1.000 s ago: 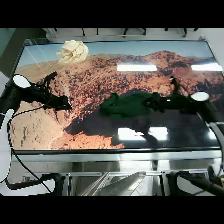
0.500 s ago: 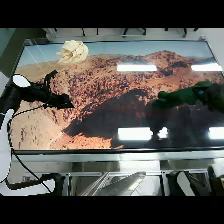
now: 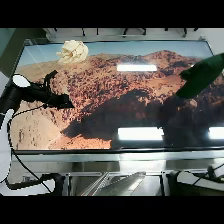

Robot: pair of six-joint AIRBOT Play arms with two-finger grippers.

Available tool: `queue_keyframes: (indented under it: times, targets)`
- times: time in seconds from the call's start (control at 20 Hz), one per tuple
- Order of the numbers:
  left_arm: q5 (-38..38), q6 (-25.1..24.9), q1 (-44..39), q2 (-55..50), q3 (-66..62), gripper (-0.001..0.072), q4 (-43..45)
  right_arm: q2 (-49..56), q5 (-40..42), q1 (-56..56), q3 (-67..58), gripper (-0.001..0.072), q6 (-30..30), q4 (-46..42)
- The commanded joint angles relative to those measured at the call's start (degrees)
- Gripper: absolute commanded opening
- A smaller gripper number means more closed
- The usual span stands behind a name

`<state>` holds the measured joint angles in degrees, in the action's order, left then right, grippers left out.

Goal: Fold the shirts.

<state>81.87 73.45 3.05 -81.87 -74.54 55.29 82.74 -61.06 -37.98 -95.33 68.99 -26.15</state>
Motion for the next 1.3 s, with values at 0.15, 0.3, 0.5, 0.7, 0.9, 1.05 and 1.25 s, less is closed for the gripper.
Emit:
queue_keyframes:
  times: [0.15,0.3,0.5,0.7,0.9,1.05,1.25]
  targets:
    - [-0.85,2.78,-0.04,-0.04,-0.02,0.001,-0.02,19.76,-0.52,-0.28,-27.54,0.0023,4.42,-0.26]
    - [-0.79,3.13,-0.04,-0.02,-0.02,0.001,-0.02,19.96,-1.44,-1.11,-21.2,0.0024,3.28,-1.79]
    - [-0.87,3.1,-0.04,0.07,-0.02,0.001,-0.02,20.06,-8.63,-2.4,-18.84,0.0024,4.46,-14.99]
    - [-2.19,2.84,-0.04,0.07,-0.02,0.001,0.02,19.91,-19.65,-3.5,-18.84,0.0024,10.88,-27.78]
    - [-3.02,0.9,-0.04,0.07,-0.02,0.001,0.04,18.08,-28.48,-3.89,-18.82,0.0024,20.83,-44.02]
    - [-3.3,-0.2,-0.04,0.07,-0.02,0.001,0.07,17.27,-33.48,-3.87,-18.78,0.0024,24.72,-49.09]
    - [-3.45,-1.05,-0.04,0.07,-0.02,0.001,0.11,17.0,-38.66,-3.87,-15.91,0.0024,27.19,-51.25]
